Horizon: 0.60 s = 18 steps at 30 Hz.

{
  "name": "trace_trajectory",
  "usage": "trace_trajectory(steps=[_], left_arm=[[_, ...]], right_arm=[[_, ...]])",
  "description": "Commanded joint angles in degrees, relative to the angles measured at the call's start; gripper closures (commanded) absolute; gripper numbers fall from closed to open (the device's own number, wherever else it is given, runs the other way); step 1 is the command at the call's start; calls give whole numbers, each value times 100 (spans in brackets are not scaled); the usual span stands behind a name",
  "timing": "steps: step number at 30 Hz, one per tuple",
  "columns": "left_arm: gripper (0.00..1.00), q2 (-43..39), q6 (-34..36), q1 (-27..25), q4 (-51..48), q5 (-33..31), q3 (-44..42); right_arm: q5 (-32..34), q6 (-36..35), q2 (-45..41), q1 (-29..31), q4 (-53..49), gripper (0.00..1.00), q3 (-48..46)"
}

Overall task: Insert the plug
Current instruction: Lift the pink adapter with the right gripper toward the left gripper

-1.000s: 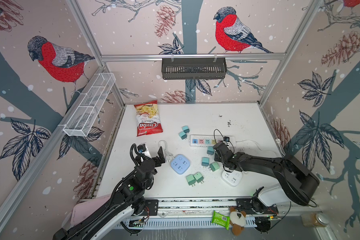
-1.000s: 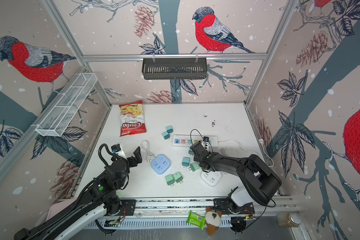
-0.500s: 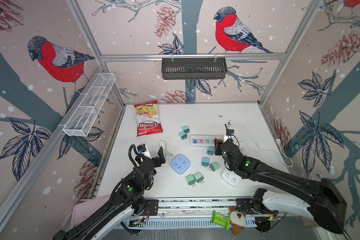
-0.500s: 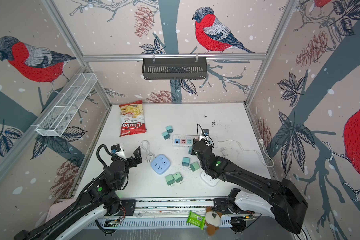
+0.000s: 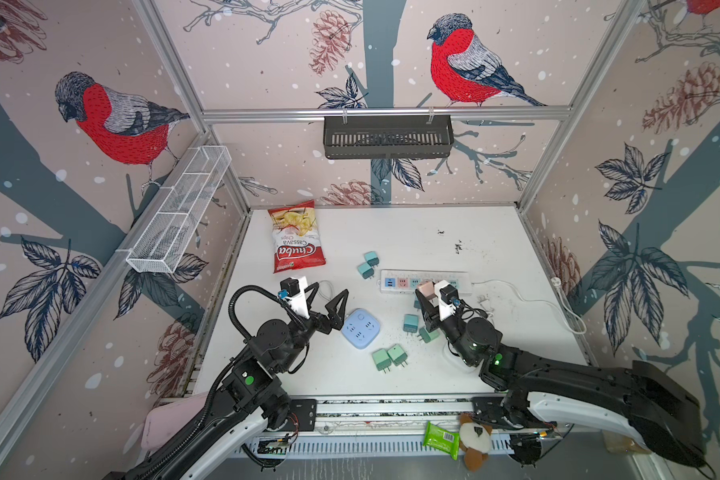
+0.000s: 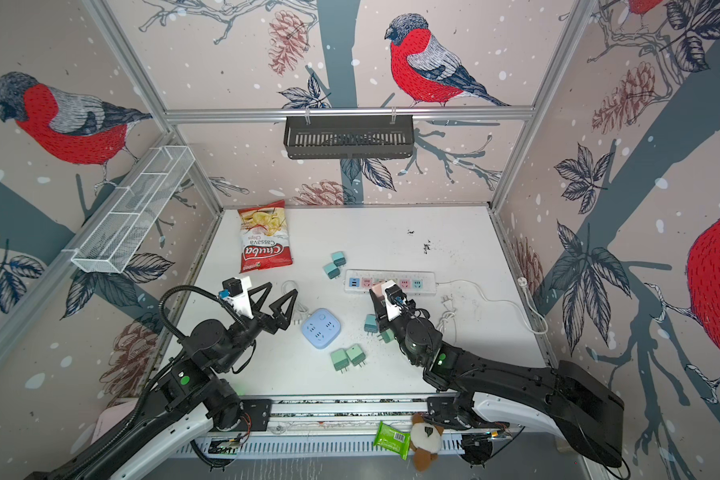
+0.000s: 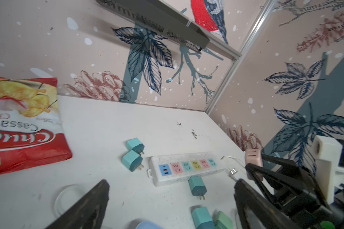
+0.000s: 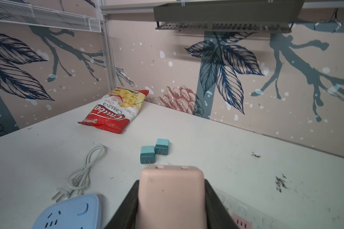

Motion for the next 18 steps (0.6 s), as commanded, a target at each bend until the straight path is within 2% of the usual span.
trace_trajectory(steps=[1,12,18], left_arm=[[2,278,-86,-1,681,1014,148],[6,1667,-451,-34,1484,2728,609],[11,2100,-459,-237,1455,3041,864]], right_arm=[[-448,-661,107,141,1026,98,8],[-590,-1184,135,778,1160,98,93],[-552,-1322,246,1019,1218,98,160]])
